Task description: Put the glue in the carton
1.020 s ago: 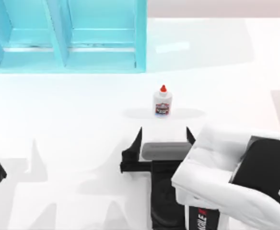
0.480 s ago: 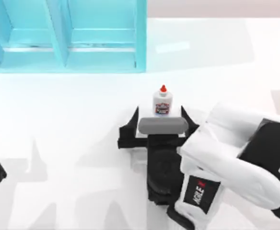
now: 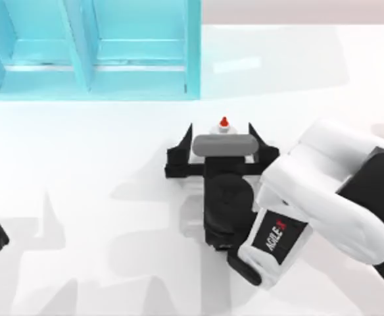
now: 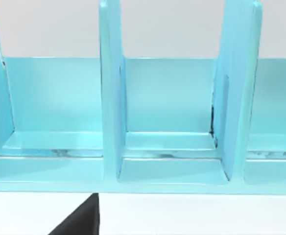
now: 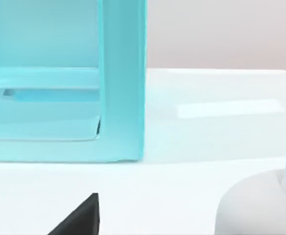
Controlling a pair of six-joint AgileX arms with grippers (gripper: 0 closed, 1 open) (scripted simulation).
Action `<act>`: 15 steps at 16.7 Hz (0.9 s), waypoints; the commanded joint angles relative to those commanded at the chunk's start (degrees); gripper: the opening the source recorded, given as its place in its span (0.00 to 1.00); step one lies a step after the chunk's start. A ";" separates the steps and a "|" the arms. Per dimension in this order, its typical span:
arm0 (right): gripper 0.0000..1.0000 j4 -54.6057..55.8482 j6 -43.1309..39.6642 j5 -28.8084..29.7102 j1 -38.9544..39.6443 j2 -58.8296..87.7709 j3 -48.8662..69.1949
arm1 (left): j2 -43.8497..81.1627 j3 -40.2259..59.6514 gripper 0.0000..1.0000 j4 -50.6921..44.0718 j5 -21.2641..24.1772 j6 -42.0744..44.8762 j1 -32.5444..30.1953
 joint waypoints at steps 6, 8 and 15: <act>0.62 0.00 0.00 0.00 0.00 0.00 0.00 | 0.00 0.00 1.00 0.00 0.00 0.00 0.00; 0.47 0.00 0.00 0.00 0.00 0.00 0.00 | 0.00 0.00 1.00 0.00 0.00 0.00 0.00; 0.00 0.00 0.00 0.00 0.00 0.00 0.00 | 0.00 0.00 1.00 0.00 0.00 0.00 0.00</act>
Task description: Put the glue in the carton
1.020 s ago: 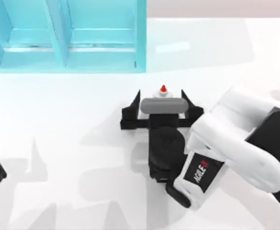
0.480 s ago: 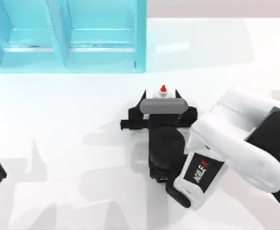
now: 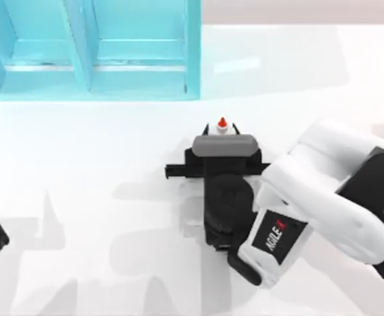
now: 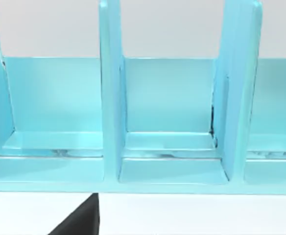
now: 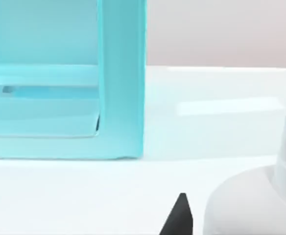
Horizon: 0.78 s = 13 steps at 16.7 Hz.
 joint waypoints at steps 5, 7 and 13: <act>0.00 0.00 0.00 0.00 0.00 0.00 0.00 | 0.00 0.00 1.00 0.00 0.00 0.00 0.00; 0.00 0.00 0.00 0.00 0.00 0.00 0.00 | 0.00 0.00 1.00 0.00 0.00 0.00 0.00; 0.00 -4.95 0.02 -0.04 0.07 -6.77 -1.47 | 0.00 0.00 1.00 0.00 0.00 0.00 0.00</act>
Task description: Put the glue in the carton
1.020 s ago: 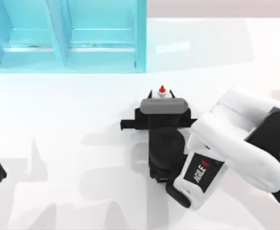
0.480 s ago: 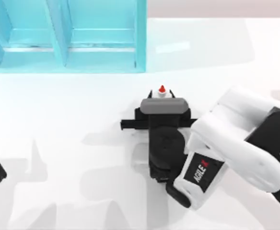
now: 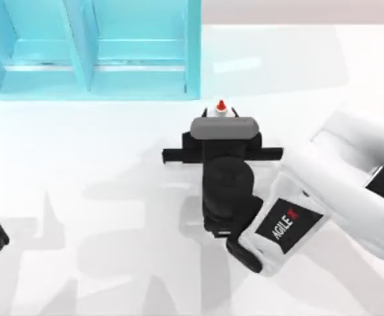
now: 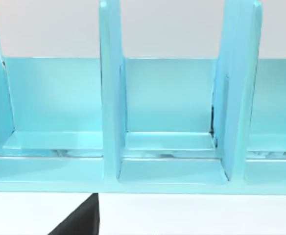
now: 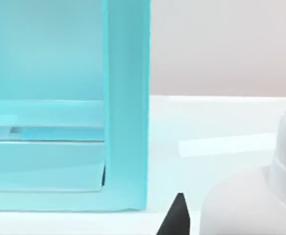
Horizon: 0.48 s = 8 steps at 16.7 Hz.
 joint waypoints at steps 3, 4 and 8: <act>0.00 -5.62 0.39 -0.06 0.04 -7.71 -1.58 | 0.00 0.00 1.00 0.00 0.00 0.00 0.00; 0.00 -7.43 0.43 -0.06 0.07 -9.88 -2.14 | 0.00 0.00 1.00 0.00 0.00 0.00 0.00; 0.00 -10.70 0.38 -0.06 0.15 -13.41 -3.26 | 0.00 0.00 1.00 0.00 0.00 0.00 0.00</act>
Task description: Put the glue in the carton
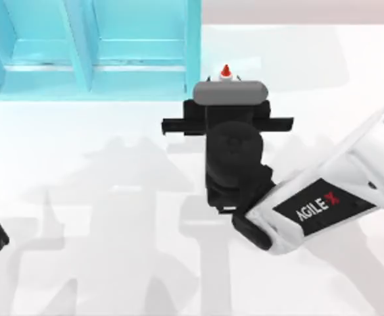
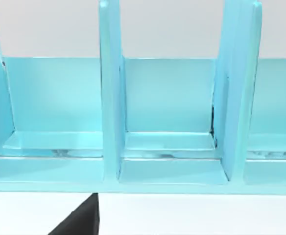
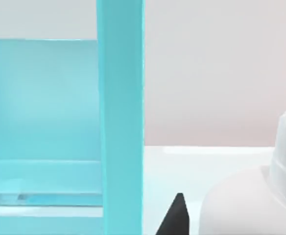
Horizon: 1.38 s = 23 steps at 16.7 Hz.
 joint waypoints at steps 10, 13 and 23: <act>0.00 1.67 0.93 -11.93 -7.44 -1.47 -0.73 | 0.00 0.00 1.00 0.00 0.00 0.00 0.00; 0.00 2.80 1.41 -24.70 -15.69 -2.63 -2.14 | 0.00 0.00 1.00 0.00 0.00 0.00 0.00; 0.00 6.71 1.49 -84.08 -56.82 -5.57 -9.18 | 0.00 0.00 1.00 0.00 0.00 0.00 0.00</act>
